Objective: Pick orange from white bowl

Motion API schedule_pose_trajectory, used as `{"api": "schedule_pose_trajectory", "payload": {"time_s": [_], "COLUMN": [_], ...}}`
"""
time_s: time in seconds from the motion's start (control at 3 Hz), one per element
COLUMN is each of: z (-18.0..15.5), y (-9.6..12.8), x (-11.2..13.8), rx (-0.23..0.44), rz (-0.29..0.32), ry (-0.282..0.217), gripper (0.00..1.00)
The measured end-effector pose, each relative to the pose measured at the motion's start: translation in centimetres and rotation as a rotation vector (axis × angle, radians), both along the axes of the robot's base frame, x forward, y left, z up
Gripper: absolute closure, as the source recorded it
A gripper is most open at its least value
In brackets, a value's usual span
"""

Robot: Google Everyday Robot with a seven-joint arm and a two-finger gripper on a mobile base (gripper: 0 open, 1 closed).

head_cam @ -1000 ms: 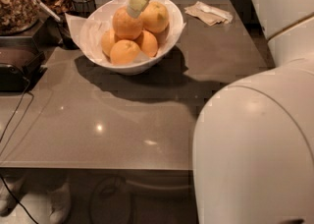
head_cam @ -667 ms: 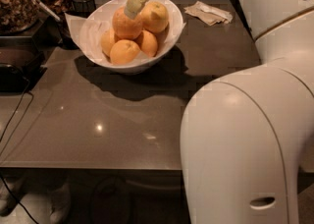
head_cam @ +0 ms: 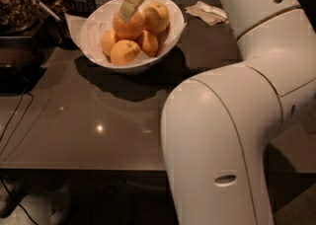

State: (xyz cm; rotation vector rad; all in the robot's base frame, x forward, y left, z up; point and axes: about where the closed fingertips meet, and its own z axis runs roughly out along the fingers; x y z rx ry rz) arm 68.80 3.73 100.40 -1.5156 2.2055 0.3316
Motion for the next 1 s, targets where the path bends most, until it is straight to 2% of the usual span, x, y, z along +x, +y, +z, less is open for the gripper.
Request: {"api": "schedule_pose_trajectory", "payload": {"time_s": [0.67, 1.0], "z": [-1.8, -2.9], "y": [2.1, 2.1], "x": [1.2, 1.6], "rx": [-0.035, -0.035], "rz": [0.015, 0.009], "ry": [0.013, 0.036], "gripper": [0.27, 0.30]}}
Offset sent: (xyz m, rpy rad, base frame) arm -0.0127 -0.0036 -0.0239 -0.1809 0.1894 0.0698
